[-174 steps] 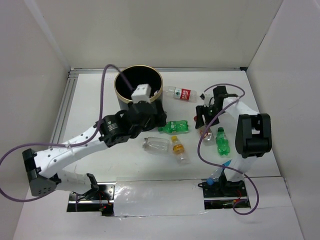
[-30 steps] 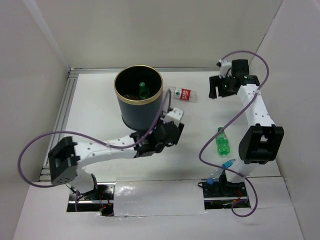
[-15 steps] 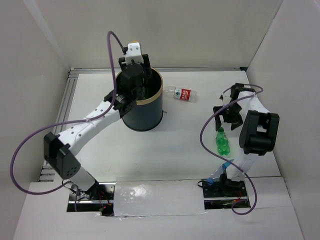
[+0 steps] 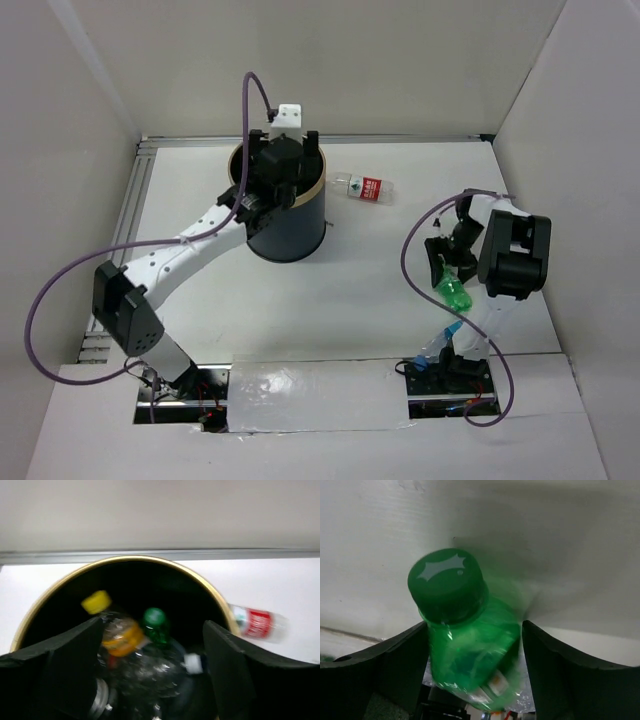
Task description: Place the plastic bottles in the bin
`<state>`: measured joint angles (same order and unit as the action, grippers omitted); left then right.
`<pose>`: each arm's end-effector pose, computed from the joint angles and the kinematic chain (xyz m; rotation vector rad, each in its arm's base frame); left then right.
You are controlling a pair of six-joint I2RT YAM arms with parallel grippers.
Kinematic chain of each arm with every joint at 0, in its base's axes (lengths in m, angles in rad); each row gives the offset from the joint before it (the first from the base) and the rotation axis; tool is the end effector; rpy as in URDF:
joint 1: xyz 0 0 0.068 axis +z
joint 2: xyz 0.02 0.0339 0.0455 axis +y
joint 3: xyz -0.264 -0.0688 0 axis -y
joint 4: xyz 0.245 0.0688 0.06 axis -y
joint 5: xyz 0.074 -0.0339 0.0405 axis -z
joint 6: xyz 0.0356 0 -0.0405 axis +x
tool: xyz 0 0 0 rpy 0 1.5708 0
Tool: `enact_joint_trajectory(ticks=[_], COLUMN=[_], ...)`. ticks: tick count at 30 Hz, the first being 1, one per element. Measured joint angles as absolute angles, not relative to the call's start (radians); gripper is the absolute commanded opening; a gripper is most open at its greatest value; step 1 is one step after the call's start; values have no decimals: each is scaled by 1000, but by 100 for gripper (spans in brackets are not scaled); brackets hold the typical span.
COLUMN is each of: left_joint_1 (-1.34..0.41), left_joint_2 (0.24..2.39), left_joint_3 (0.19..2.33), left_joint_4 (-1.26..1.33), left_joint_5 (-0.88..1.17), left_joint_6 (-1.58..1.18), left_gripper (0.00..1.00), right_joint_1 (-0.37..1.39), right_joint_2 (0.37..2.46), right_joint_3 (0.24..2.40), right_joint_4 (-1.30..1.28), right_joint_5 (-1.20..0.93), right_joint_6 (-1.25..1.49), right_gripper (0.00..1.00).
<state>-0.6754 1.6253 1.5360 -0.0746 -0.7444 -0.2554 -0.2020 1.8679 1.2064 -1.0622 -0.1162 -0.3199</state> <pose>0.3137 -0.2204 0.3987 -0.1853 1.6812 -0.0510 0.3053 -0.0583 0.1547 0.1642 -3.0109 -0.2290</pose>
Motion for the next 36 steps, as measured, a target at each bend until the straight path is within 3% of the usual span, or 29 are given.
enact_joint_trajectory(ticks=[1,2,4,7,8,12,15,20,26,29,32,33,34,35,36], left_joint_1=[-703,-738,-818,-949,-1004,-1123,-1169,-1236,-1271,-1291,-1309,-1312,-1314,-1316,-1316], left_joint_2=[1600,1568,1494,1390,1357,1321,1347,1399,1430,1438,1439,1441,1447,1455,1467], left_joint_3=[1527,1513,1462,1355,1295,1062,908,773,752,751,746,746,746,746,749], left_joint_4=[-73,-70,-52,-29,-1,57,56,85,157,187,202,206,213,221,226], left_joint_5=[-735,-715,-659,-554,-513,-385,-332,-292,-275,-276,-281,-282,-283,-283,-284], left_joint_6=[-251,-248,-245,-251,-265,-334,-395,-445,-467,-477,-481,-481,-480,-479,-477], left_gripper=[78,72,55,53,57,79,87,88,88,88,88,88,88,89,89], right_joint_1=[-202,-202,-204,-212,-213,-207,-168,33,291,383,456,479,501,510,521], right_joint_2=[1880,1895,1915,1935,1943,1955,1948,1895,1806,1855,1933,1955,1979,1993,2010], right_joint_3=[1197,1190,1186,1197,1214,1433,1721,2061,2091,2170,2247,2250,2250,2249,2247], right_joint_4=[-1064,-1067,-1103,-1155,-1175,-1263,-1256,-1113,-727,-621,-557,-546,-539,-537,-539], right_joint_5=[-120,-125,-134,-194,-224,-353,-446,-590,-772,-807,-828,-834,-839,-844,-848], right_joint_6=[-328,-338,-349,-392,-424,-547,-651,-732,-653,-604,-555,-535,-514,-496,-472], right_gripper=[70,64,40,19,12,7,7,8,3,7,19,30,78,100,100])
